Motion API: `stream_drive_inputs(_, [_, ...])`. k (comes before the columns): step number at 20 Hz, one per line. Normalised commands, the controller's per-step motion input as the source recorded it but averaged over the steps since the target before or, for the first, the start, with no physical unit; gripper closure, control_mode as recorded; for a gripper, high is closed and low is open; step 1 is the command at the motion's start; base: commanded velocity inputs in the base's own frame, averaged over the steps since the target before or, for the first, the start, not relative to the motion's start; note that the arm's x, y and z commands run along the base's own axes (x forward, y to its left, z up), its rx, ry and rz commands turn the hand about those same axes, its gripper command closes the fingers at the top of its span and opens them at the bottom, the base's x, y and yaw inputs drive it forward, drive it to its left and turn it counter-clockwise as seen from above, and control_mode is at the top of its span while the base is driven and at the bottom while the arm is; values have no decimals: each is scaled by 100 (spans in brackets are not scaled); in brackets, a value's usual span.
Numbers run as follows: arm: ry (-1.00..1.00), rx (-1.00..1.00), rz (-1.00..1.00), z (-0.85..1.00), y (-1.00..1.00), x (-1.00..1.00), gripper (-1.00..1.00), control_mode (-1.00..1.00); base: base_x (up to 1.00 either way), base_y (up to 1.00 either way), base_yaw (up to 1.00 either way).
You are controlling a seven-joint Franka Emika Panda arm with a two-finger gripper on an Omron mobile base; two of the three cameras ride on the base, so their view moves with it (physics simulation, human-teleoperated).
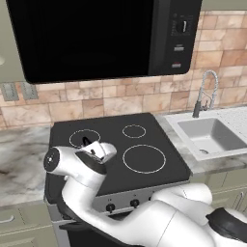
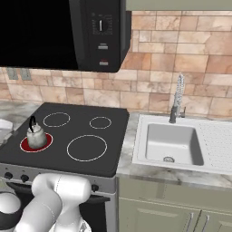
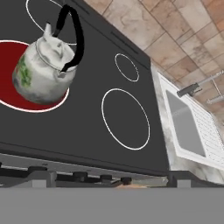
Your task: The kettle is done boiling. Turn off the stove, then wait for 300 timesteps before moving the kettle to the dining table.
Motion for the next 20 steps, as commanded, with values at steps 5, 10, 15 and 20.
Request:
stream_drive_inputs(5, [0, -4, 0, -24, 21, -15, -100, -100, 0, 0, 0])
stream_drive_inputs(10, [2, -3, 0, -24, 22, -9, -100, -100, 0, 0, 0])
stream_drive_inputs(15, [0, -2, 0, -21, 19, -10, -100, -100, 0, 0, 0])
stream_drive_inputs(20, [0, -2, 0, -24, 18, -8, -100, -100, 0, 0, 0])
